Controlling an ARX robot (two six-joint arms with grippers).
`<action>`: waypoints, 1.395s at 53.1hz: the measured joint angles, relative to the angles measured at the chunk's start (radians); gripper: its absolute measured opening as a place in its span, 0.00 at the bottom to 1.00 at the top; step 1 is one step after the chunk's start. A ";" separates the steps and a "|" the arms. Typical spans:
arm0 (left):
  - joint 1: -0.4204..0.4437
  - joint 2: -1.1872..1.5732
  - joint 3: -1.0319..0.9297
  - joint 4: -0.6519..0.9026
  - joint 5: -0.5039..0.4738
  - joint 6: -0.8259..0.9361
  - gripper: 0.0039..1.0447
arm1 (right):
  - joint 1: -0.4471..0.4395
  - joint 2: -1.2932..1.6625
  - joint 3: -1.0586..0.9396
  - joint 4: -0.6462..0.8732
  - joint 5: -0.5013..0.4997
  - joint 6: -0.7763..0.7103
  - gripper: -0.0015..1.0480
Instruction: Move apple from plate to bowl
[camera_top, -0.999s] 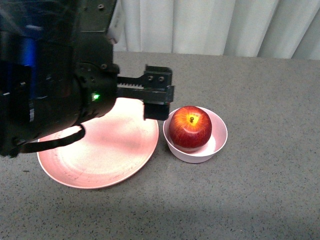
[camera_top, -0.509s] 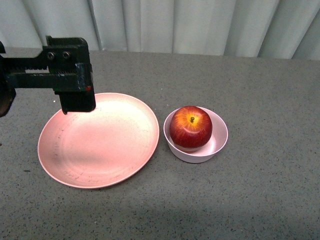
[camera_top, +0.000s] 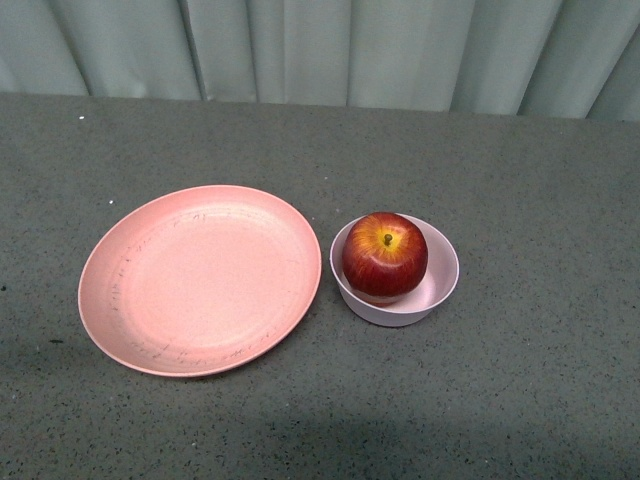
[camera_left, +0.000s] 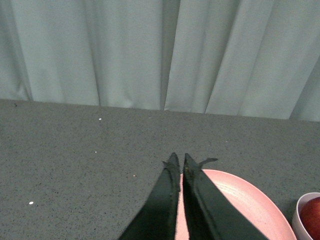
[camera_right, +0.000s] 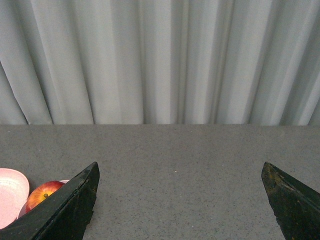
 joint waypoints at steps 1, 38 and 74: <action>0.007 -0.018 -0.006 -0.011 0.010 0.000 0.05 | 0.000 0.000 0.000 0.000 0.000 0.000 0.91; 0.214 -0.608 -0.074 -0.501 0.211 0.008 0.03 | 0.000 0.000 0.000 0.000 0.000 0.000 0.91; 0.214 -0.888 -0.074 -0.772 0.212 0.008 0.03 | 0.000 0.000 0.000 0.000 0.000 0.000 0.91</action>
